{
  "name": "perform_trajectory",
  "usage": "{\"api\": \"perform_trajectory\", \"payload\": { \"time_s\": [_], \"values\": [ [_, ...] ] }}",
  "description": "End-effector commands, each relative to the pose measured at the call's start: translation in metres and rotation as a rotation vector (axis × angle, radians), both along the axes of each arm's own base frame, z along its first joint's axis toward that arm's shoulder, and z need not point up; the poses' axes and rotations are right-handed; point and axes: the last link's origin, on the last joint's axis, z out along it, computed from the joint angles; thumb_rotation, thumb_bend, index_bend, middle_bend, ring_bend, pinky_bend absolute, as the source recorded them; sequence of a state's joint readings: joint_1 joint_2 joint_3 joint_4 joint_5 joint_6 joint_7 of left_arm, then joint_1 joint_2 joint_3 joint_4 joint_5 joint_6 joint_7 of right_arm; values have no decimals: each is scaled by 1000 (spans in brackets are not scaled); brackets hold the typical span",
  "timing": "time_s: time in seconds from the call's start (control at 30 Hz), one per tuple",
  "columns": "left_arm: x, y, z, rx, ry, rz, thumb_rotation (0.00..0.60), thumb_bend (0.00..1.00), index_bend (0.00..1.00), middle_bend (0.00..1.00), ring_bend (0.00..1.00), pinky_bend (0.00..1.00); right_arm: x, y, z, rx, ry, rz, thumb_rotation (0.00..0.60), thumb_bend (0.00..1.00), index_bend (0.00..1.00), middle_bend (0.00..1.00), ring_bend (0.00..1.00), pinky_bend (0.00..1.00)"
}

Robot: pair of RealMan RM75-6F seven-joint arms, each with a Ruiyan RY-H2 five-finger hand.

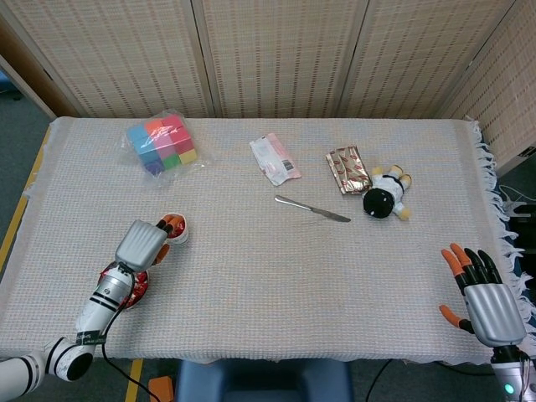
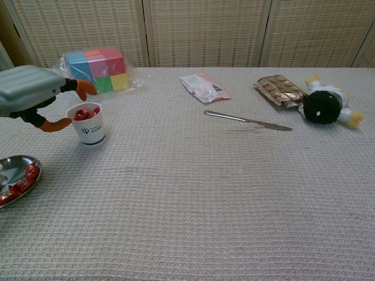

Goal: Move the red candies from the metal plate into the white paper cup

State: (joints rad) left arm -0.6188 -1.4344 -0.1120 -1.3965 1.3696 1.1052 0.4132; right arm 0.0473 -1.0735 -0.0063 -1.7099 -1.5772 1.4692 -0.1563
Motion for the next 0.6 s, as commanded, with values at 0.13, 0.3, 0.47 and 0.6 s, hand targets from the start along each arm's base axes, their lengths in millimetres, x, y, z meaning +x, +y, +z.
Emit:
{"api": "perform_trajectory", "payload": {
  "time_s": [0.13, 0.3, 0.47, 0.6],
  "values": [
    [-25, -46, 32, 38, -83, -9, 600, 416, 124, 210, 883, 1000, -1, 1, 1, -5, -2, 0, 600, 115, 0, 0, 0, 0],
    [-78, -102, 44, 41, -141, 81, 600, 414, 226, 284, 883, 1000, 1, 2, 0, 4, -3, 5, 600, 115, 0, 0, 0, 0],
    [-118, -135, 38, 45, -142, 179, 600, 416, 243, 335, 883, 1000, 3, 4, -1, 12, -7, 18, 600, 115, 0, 0, 0, 0],
    [-140, -143, 27, 54, -147, 246, 600, 414, 243, 336, 883, 1000, 5, 5, -3, 21, -6, 28, 600, 115, 0, 0, 0, 0]
  ]
}}
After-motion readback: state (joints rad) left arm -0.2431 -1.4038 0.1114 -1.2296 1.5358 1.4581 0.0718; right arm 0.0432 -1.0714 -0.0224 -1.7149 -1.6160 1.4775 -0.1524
